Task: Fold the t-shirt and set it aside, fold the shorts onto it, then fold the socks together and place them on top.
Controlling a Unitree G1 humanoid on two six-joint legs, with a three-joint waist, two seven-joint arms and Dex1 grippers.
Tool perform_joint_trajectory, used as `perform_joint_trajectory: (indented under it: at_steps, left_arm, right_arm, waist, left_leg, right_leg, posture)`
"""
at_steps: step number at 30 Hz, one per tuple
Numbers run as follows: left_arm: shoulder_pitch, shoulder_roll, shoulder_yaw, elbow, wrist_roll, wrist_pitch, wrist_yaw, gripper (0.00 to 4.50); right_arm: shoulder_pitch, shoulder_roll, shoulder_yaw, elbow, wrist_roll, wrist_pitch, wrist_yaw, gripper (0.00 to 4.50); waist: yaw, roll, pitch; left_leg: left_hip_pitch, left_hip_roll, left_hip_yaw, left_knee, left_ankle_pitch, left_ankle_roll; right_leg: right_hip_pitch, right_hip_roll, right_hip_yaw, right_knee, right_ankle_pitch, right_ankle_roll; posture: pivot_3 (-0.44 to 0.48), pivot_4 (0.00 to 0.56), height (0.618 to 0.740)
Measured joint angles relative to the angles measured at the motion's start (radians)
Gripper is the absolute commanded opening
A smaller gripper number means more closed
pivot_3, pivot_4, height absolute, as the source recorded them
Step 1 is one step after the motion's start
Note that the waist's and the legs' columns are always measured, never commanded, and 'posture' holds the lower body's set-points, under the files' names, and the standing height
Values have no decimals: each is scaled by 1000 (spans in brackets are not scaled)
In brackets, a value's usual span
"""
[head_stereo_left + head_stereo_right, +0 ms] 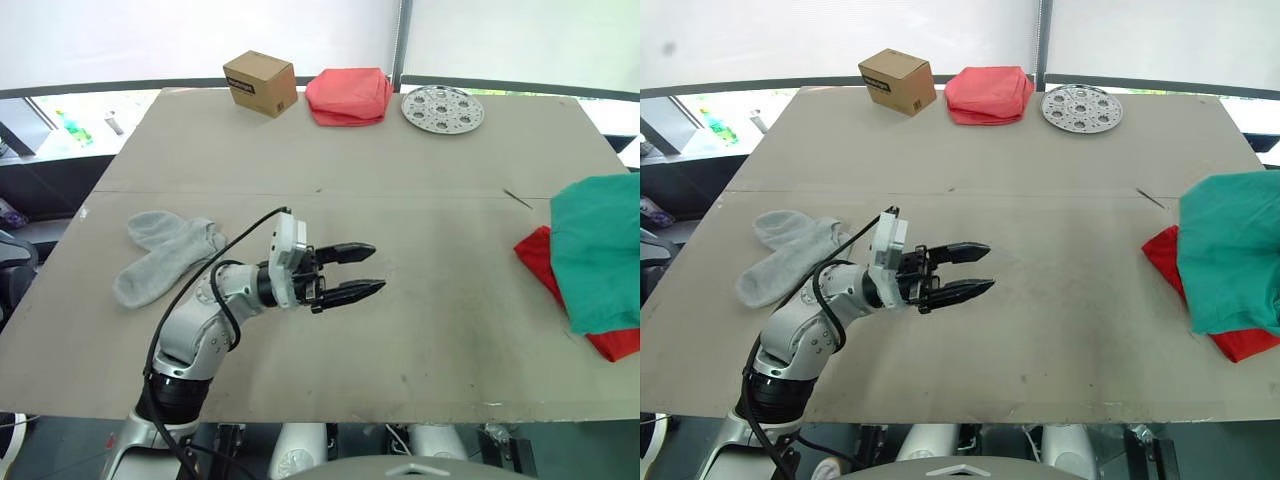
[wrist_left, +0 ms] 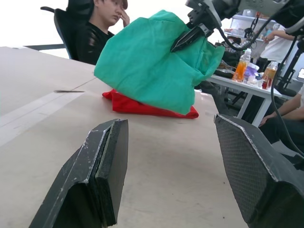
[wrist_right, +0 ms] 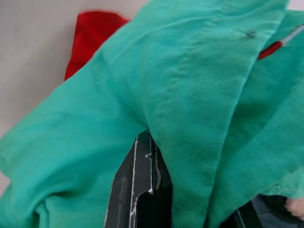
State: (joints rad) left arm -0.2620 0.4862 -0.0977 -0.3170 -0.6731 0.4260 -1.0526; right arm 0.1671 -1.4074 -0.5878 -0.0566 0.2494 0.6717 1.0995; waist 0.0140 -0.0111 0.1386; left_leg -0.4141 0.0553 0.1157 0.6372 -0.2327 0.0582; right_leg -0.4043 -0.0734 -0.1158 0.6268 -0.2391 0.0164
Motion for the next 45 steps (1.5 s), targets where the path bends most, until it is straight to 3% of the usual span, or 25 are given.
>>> perform_joint_trajectory:
  at_steps: [4,14,17,23,26,30,31,32,34,39,41,42,45]
  left_arm:
    - [12,12,4,-19,0,3,0,3154]
    - [39,18,7,-51,-1,13,7,3154]
    - [45,27,3,-67,-9,22,-10,3154]
    - [19,30,-30,-67,-18,27,-51,3154]
    - [3,26,-30,-67,-18,26,-55,3154]
    - [-3,17,-32,-67,-18,25,-54,3154]
    - [5,16,-32,-68,-18,25,-53,3154]
    - [14,17,-32,-68,-18,25,-53,3154]
    - [31,17,-32,-71,-18,25,-50,3154]
    - [37,15,-29,-86,-18,26,-34,3154]
    - [41,15,-28,-84,-18,26,-33,3154]
    - [37,12,-31,-79,-17,25,-34,3154]
    - [20,-5,-32,-38,-9,18,-30,3154]
  right_arm:
    - [-75,-47,89,118,-16,-110,90,15]
    - [-242,-125,170,214,23,-196,282,15]
    - [-361,-116,314,259,-24,-220,233,15]
    - [-727,53,711,463,-342,-321,134,15]
    - [-804,101,798,533,-428,-360,134,15]
    - [-912,161,895,715,-554,-440,113,1680]
    - [-924,164,911,763,-577,-460,110,2321]
    - [-929,164,917,790,-591,-468,109,2590]
    - [-930,157,921,821,-608,-483,105,3408]
    - [-780,35,791,654,-563,-440,81,3408]
    - [-653,-24,678,549,-524,-401,59,3408]
    - [-556,-37,559,478,-506,-368,42,3408]
    - [-380,12,270,302,-493,-258,1,3408]
  waist:
    - [0,4,0]
    - [0,4,0]
    - [-2,5,0]
    - [-6,6,1]
    - [-3,7,1]
    - [1,7,0]
    - [1,8,0]
    - [1,8,1]
    - [-2,8,1]
    - [0,12,-1]
    - [1,12,-1]
    - [0,12,-1]
    - [-1,12,-2]
  left_leg:
    - [0,0,1,0,0,0]
    - [0,1,1,3,1,-1]
    - [0,1,1,5,1,-1]
    - [0,0,3,7,3,-4]
    - [0,1,4,8,3,-5]
    - [0,1,4,9,3,-5]
    - [0,1,4,9,3,-5]
    - [0,1,4,9,3,-5]
    - [0,1,5,10,3,-5]
    - [1,1,6,11,3,-5]
    - [1,1,5,12,3,-5]
    - [1,1,5,12,3,-5]
    - [2,2,6,12,3,-5]
  right_leg:
    - [0,0,1,0,0,0]
    - [1,-1,1,1,0,0]
    - [1,-5,1,1,0,-2]
    - [1,0,3,2,1,-2]
    - [1,1,4,3,4,-5]
    - [1,1,3,3,4,-5]
    - [1,1,4,3,4,-5]
    - [1,1,4,3,4,-5]
    - [1,1,5,4,4,-5]
    - [1,0,6,6,3,-5]
    - [1,0,5,7,4,-5]
    - [1,0,5,7,4,-5]
    - [2,0,6,7,2,-2]
  posture:
    - [0,150,740]
    - [0,150,740]
    - [0,150,740]
    - [0,150,740]
    - [0,150,740]
    - [0,150,740]
    - [0,150,740]
    - [0,150,740]
    - [0,150,740]
    - [0,150,740]
    - [0,150,740]
    - [0,150,740]
    - [0,150,740]
